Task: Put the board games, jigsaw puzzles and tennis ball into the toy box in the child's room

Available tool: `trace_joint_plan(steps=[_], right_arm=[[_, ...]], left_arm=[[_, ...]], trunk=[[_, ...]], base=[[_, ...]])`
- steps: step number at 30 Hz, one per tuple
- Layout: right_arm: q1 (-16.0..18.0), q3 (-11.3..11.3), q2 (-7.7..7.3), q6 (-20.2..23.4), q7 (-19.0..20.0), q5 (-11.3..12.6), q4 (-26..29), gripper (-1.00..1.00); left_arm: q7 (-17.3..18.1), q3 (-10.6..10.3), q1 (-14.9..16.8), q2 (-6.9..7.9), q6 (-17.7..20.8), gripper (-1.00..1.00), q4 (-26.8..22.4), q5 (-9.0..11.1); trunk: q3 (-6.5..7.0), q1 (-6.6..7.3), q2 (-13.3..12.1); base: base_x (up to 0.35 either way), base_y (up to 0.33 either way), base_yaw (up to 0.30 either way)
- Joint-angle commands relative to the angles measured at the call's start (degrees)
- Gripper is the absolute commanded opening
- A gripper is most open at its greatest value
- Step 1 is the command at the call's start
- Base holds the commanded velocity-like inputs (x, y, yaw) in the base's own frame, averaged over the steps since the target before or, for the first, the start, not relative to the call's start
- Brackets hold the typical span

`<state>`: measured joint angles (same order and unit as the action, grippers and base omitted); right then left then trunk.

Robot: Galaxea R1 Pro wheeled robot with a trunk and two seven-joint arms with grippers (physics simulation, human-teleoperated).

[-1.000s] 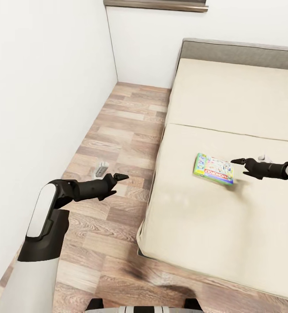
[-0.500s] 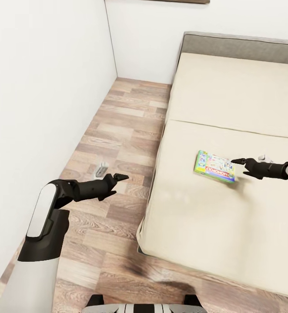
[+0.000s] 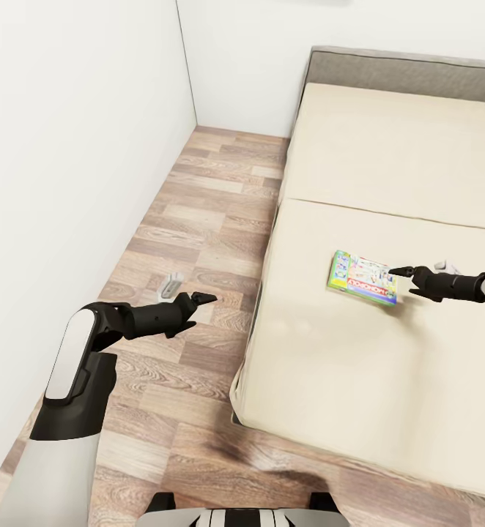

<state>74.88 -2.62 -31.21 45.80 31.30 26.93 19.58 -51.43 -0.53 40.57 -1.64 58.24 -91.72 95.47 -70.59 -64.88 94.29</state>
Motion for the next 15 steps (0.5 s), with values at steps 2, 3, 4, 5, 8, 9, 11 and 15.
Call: trace_joint_plan(steps=[2,3,4,5,8,9,11,15], right_arm=[[0.0,-0.3,0.01,0.3,0.1,-0.1,0.0,1.00],[0.0,-0.3,0.03,0.3,0.1,-0.1,0.0,1.00],[0.0,-0.3,0.04,0.3,0.1,-0.1,0.0,1.00],[0.0,-0.3,0.04,0.3,0.1,-0.1,0.0,1.00],[0.0,-0.3,0.05,0.3,0.2,-0.1,0.0,1.00],[0.0,-0.3,0.04,0.3,0.2,-0.1,0.0,1.00],[0.0,-0.3,0.03,0.3,0.2,-0.1,0.0,1.00],[0.0,-0.3,0.02,0.3,0.2,-0.1,0.0,1.00]], left_arm=[[-0.6,0.0,0.0,-0.03,0.1,1.00,0.0,0.5],[-0.6,0.0,0.0,-0.03,0.1,1.00,0.0,0.5],[-0.6,0.0,0.0,-0.03,0.1,1.00,0.0,0.5],[-0.6,0.0,0.0,-0.03,0.1,1.00,0.0,0.5],[-0.6,0.0,0.0,-0.03,0.1,1.00,0.0,0.5],[-0.6,0.0,0.0,-0.03,0.1,1.00,0.0,0.5],[-0.6,0.0,0.0,-0.03,0.1,1.00,0.0,0.5],[-0.6,0.0,0.0,-0.03,0.1,1.00,0.0,0.5]], trunk=[[-0.06,0.00,0.0],[-0.07,0.00,0.0],[-0.08,0.00,0.0],[-0.09,0.00,0.0],[-0.12,0.00,0.0],[-0.12,0.00,0.0],[-0.13,0.00,0.0],[-0.14,0.00,0.0]], base=[[0.000,0.000,0.037],[0.000,0.000,0.076],[0.000,0.000,0.116],[0.000,0.000,0.116],[0.000,0.000,0.165],[0.000,0.000,0.194],[0.000,0.000,0.212],[0.000,0.000,0.214]])
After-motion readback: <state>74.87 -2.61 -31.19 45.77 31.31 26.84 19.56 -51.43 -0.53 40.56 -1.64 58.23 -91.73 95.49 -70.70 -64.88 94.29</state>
